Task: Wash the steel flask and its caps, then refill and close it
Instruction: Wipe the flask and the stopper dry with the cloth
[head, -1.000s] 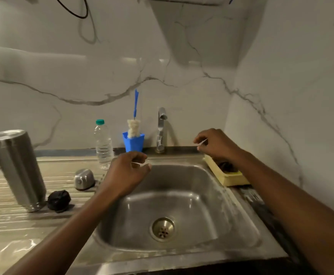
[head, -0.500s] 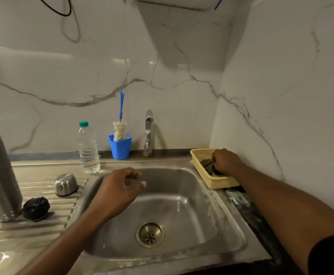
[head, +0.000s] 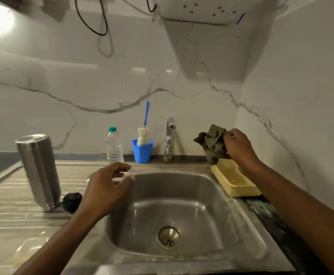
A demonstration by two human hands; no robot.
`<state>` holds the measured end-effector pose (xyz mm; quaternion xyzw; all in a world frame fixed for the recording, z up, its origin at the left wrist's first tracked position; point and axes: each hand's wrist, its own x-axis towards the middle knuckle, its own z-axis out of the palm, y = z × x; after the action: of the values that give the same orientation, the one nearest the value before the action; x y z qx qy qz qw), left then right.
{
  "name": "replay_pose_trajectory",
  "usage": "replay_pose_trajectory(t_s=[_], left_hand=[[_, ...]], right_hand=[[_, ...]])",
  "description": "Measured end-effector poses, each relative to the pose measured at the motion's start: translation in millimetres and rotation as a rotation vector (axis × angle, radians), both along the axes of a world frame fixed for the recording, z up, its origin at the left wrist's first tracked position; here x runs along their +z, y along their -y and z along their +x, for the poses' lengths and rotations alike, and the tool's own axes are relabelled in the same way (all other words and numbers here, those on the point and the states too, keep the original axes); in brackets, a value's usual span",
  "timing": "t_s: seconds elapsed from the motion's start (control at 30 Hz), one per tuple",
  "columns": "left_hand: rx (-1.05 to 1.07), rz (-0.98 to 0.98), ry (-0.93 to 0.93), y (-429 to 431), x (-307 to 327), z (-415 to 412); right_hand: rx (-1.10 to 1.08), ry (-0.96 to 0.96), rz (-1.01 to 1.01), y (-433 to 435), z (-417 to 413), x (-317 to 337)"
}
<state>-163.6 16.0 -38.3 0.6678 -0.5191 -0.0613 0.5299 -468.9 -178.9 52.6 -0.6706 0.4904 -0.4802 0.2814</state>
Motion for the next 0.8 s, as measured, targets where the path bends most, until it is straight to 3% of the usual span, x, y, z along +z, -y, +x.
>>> replay_pose_trajectory(t_s=[0.1, 0.3, 0.43, 0.6, 0.8], left_hand=[[0.124, -0.096, -0.004, -26, 0, 16], [0.475, -0.281, 0.029, -72, 4, 66], [0.666, -0.333, 0.026, -79, -7, 111], [0.565, -0.081, -0.147, -65, -6, 142], [0.458, -0.03, -0.199, -58, -10, 154]], right_hand=[[0.237, 0.311, 0.269, -35, 23, -9], [0.525, 0.544, 0.764, -65, 71, -48], [0.611, 0.483, 0.83, -81, 95, -61], [0.632, 0.434, 0.869, -94, 115, -61], [0.621, 0.456, 0.868, -95, 118, -62]])
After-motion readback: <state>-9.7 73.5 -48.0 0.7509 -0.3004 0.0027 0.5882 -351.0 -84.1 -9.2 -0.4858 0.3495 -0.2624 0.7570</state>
